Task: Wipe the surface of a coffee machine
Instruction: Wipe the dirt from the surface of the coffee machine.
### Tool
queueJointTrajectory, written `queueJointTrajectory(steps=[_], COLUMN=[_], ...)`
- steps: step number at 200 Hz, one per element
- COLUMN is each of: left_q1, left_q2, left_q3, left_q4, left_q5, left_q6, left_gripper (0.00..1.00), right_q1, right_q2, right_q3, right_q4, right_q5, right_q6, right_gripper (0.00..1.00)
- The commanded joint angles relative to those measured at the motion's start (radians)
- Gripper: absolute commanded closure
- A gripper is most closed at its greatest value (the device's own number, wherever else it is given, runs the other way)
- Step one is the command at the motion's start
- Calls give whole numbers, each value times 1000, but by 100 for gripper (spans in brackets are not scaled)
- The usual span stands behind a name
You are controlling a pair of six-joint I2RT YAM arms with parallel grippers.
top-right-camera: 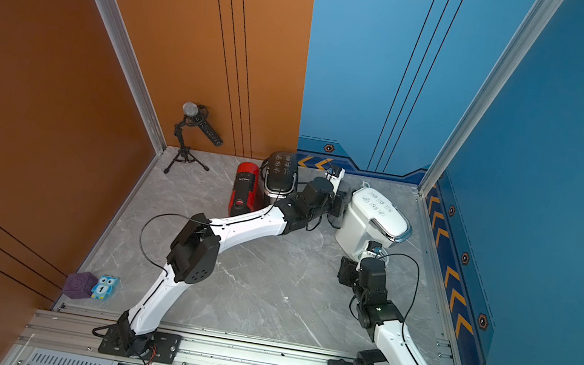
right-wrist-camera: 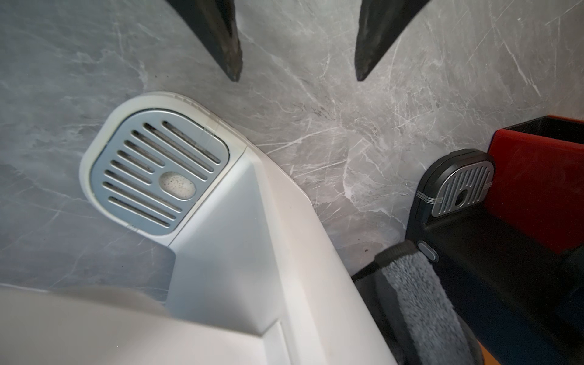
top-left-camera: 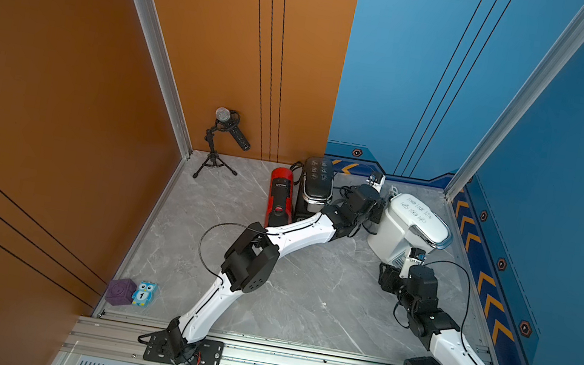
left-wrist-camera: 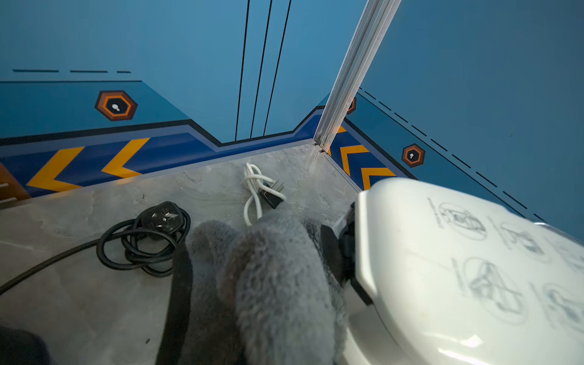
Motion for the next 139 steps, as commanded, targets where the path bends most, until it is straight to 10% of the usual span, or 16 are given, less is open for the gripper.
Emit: queueJointTrajectory(steps=[1,139], left_q1=[-14,-27], left_q2=[52,-6], left_q3=[-28,-34], left_q4=[11,9], left_q5=[80,70], left_q6=[-44,21], left_gripper=[100,100], right_q1=[5,4], right_q2=[2,7], right_q3=[23,24], right_q4=[3,5], right_q5=[24,26], right_q6=[-3,-2], right_gripper=[42,42])
